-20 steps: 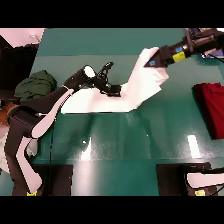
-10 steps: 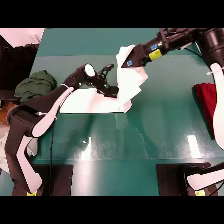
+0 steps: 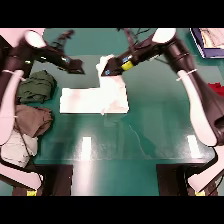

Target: Fold the shirts.

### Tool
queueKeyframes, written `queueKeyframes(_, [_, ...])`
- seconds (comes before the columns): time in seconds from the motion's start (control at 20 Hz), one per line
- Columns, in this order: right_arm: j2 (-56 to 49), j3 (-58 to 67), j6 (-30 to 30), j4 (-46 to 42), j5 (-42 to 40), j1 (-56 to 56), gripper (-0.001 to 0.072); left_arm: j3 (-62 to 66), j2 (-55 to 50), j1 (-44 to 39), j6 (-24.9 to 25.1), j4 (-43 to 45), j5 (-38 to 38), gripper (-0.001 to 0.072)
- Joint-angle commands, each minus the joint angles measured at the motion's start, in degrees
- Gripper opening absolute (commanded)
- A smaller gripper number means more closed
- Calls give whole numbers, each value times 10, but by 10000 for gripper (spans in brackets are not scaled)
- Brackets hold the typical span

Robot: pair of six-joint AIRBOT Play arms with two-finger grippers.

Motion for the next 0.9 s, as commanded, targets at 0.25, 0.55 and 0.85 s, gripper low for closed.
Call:
queueKeyframes(0.25, [-124, 1, -83, 6, -238, 121, 21, 1, 82, 125, 11, 2, -79, 22])
queueKeyframes(0.55, [-129, 1, -251, 121, -355, 177, 586, 1, 82, 125, 11, -2, -79, 22])
queueKeyframes(0.85, [-20, -83, -124, -68, -110, 52, 479, 0, 82, 125, 11, -2, -93, 22])
